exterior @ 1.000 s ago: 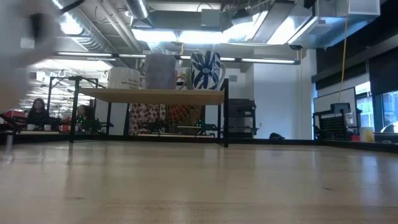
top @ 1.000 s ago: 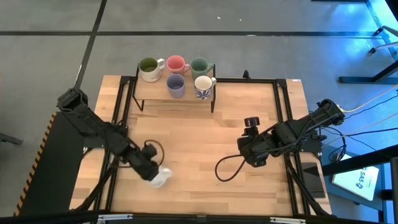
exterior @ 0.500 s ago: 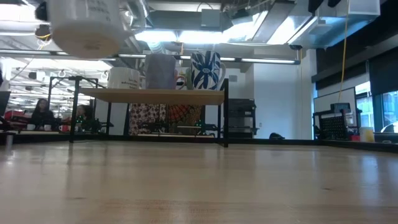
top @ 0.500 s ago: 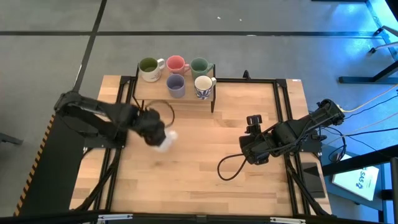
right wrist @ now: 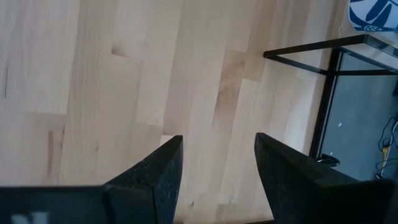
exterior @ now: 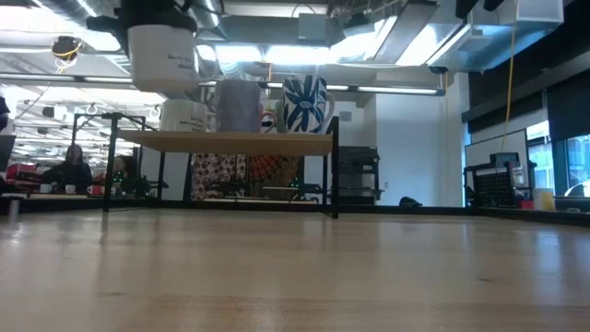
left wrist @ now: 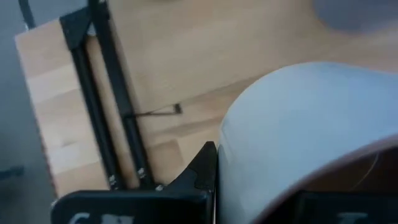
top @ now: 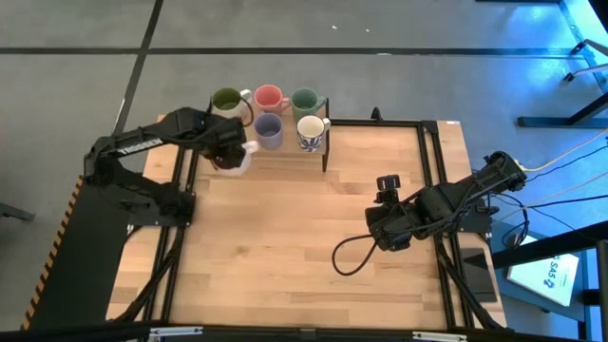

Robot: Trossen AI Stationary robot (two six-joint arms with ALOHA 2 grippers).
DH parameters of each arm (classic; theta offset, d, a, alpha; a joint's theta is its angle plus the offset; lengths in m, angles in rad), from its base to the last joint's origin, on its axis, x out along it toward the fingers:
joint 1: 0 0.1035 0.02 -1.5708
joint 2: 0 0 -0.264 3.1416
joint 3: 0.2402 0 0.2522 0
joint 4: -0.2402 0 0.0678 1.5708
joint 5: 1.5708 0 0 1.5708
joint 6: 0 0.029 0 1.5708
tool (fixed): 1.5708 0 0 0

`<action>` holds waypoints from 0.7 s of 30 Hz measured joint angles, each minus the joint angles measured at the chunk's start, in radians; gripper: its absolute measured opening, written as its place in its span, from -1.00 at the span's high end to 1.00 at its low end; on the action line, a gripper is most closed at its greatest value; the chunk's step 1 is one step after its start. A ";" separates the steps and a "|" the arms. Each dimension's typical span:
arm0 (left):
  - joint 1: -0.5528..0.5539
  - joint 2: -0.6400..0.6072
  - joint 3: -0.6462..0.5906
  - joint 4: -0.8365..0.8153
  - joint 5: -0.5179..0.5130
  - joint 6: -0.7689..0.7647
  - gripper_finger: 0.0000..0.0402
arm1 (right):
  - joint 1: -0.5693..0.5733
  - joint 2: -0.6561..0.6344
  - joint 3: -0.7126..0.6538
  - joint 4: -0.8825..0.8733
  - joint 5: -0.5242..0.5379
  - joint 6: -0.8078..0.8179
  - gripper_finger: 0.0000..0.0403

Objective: Place coffee mugs
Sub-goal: Put the white pink mug on the shelf

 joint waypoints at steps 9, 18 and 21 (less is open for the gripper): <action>0.225 0.002 0.000 -0.010 -0.011 0.189 0.93 | 0.000 0.000 0.000 -0.007 0.015 0.000 0.09; 0.428 0.024 0.000 0.084 0.055 0.400 0.93 | 0.000 0.000 0.000 -0.006 0.016 0.001 0.09; 0.456 0.063 0.000 0.121 0.064 0.441 0.93 | 0.000 0.000 0.000 -0.006 0.016 0.001 0.09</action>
